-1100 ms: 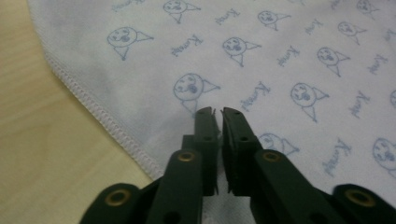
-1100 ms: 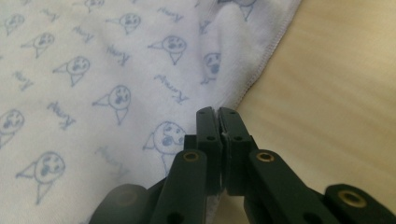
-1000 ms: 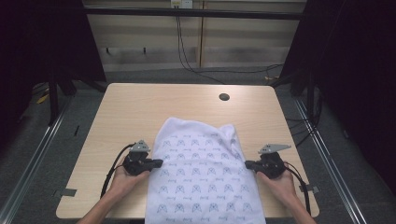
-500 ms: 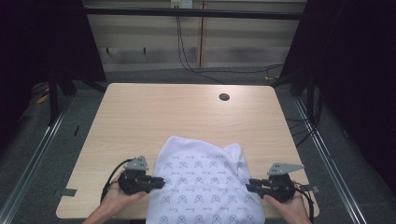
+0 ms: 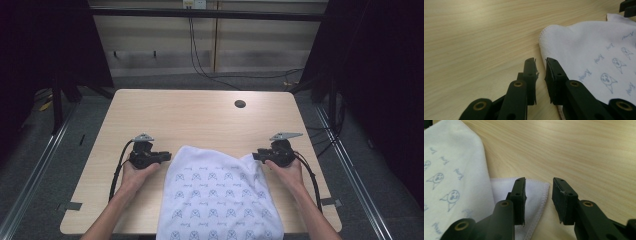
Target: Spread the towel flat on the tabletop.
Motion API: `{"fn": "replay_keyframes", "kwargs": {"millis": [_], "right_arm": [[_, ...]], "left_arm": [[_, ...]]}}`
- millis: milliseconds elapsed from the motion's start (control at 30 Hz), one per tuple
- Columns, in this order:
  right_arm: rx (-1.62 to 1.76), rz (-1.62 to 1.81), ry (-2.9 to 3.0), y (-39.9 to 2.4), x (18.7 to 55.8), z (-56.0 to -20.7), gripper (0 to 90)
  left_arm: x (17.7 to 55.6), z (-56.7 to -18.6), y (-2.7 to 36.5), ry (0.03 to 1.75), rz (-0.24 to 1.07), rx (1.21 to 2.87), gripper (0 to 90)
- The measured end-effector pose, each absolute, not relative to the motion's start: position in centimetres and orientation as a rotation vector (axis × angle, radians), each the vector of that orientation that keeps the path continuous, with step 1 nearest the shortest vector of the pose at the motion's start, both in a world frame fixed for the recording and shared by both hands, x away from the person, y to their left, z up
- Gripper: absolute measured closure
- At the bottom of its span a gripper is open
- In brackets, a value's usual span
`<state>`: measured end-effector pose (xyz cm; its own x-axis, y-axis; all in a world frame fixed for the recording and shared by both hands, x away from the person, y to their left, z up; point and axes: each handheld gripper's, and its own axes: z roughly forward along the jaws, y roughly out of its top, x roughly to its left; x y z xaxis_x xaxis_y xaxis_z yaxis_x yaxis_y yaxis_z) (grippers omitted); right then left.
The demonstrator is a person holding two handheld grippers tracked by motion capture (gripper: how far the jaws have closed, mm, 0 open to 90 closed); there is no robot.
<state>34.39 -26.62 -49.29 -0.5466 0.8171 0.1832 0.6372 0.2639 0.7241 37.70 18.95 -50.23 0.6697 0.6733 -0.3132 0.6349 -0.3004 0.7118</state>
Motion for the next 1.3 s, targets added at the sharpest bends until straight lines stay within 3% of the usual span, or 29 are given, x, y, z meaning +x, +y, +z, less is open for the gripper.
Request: {"fn": "replay_keyframes", "kwargs": {"millis": [233,333,433,533,667,833,1067,1300], "right_arm": [[1.346,1.124,2.343,-25.7,34.6,-50.5,60.2],[1.332,1.120,2.370,-25.2,34.6,-50.4,78.4],[1.331,1.173,2.360,-25.3,34.4,-50.0,82.9],[1.325,1.316,2.313,-25.9,33.5,-48.4,84.6],[1.291,1.429,2.291,-26.3,31.6,-46.8,84.9],[1.234,1.498,2.373,-25.3,28.6,-46.5,84.9],[1.223,1.453,2.471,-24.1,27.4,-48.0,84.8],[1.267,1.481,2.424,-24.7,28.2,-48.0,84.6]], "left_arm": [[36.8,-50.3,16.4,0.883,0.025,2.078,55.9],[36.1,-50.2,15.0,0.826,0.013,2.097,52.6],[35.6,-49.9,14.0,0.787,0.016,2.102,50.2],[34.5,-49.2,12.6,0.729,0.039,2.098,52.6],[32.7,-49.2,9.8,0.604,-0.027,2.160,59.8],[31.3,-48.9,9.3,0.524,-0.053,2.196,59.5],[33.5,-48.2,11.6,0.643,-0.032,2.063,66.7],[34.8,-49.2,9.7,0.622,-0.097,2.078,60.7]]}}
